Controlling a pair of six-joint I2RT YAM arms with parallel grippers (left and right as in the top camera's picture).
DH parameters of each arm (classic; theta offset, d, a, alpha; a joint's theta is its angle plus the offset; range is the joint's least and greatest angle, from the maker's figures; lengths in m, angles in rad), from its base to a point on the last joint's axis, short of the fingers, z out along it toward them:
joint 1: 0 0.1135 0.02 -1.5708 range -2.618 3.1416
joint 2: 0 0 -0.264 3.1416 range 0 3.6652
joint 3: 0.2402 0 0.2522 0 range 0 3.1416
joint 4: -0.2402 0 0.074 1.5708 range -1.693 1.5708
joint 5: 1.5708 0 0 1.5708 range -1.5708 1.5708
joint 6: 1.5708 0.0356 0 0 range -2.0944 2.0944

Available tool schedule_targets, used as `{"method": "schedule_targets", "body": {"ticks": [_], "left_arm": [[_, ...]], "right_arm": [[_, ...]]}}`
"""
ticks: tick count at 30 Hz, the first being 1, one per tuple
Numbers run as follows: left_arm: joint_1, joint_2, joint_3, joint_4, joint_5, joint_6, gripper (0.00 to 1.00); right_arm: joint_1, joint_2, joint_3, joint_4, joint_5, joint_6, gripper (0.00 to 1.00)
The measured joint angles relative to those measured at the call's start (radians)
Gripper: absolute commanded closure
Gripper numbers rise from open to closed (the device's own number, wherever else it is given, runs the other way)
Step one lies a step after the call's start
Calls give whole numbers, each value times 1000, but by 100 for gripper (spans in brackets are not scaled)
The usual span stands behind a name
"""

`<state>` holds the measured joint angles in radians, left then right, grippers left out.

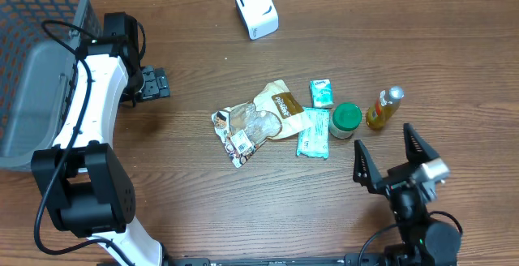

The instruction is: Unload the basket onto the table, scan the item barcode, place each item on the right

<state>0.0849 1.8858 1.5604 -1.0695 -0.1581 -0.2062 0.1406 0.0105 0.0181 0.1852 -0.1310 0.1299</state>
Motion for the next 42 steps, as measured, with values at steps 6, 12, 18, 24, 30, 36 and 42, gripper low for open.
{"method": "schedule_targets", "body": {"ticks": [6, 12, 18, 24, 30, 36, 42], "left_arm": [[0, 0, 0, -1, 0, 0, 0], [0, 0, 0, 0, 0, 0, 0], [0, 0, 0, 0, 0, 0, 0], [0, 0, 0, 0, 0, 0, 0], [0, 0, 0, 0, 0, 0, 0], [0, 0, 0, 0, 0, 0, 0], [0, 0, 0, 0, 0, 0, 0]], "right_arm": [[-3, 0, 0, -240, 0, 0, 0], [-3, 0, 0, -261, 0, 0, 0], [-3, 0, 0, -261, 0, 0, 0], [-3, 0, 0, -261, 0, -69, 0], [-3, 0, 0, -261, 0, -192, 0], [-3, 0, 0, -261, 1, -240, 0], [-3, 0, 0, -261, 0, -251, 0]]}}
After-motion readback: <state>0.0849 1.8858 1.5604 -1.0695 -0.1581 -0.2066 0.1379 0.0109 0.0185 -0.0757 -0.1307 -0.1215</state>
